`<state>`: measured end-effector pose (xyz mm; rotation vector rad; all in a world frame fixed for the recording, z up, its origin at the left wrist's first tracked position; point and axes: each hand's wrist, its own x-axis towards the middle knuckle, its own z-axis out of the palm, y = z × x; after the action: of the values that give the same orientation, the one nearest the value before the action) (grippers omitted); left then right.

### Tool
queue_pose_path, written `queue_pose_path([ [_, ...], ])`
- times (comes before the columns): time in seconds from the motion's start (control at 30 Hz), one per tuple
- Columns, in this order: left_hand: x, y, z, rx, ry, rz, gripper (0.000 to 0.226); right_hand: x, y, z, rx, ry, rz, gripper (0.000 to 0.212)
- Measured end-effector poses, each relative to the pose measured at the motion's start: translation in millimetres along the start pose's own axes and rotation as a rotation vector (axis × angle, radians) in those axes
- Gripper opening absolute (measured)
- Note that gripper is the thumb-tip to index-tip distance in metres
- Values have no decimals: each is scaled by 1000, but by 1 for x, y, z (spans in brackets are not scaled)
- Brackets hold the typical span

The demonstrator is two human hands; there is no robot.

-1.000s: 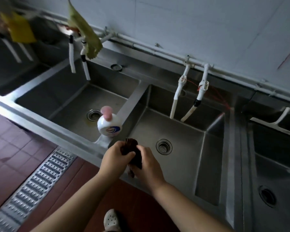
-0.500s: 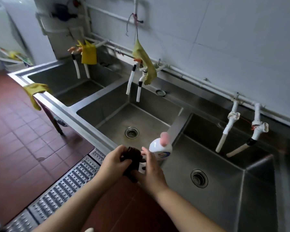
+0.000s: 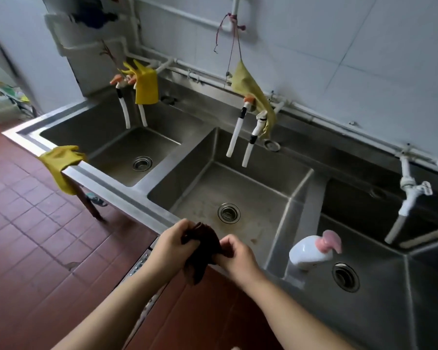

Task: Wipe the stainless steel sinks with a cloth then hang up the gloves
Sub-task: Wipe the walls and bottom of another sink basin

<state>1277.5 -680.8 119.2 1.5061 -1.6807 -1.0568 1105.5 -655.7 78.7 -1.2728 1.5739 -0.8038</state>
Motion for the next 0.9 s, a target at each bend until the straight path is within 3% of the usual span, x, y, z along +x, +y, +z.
queue_pose_path([
  [0.33,118,-24,-9,118,-15,-49,32,101,-12,-19,-11,334,27,14],
  [0.63,229,-82,-4,416,-144,-200,22,212,18,6,-197,148,149,22],
  [0.8,267,-126,18,545,-356,-288,8,246,52,21,-258,50,299,22],
  [0.9,284,-150,33,607,-500,-349,14,261,75,30,-268,2,404,16],
])
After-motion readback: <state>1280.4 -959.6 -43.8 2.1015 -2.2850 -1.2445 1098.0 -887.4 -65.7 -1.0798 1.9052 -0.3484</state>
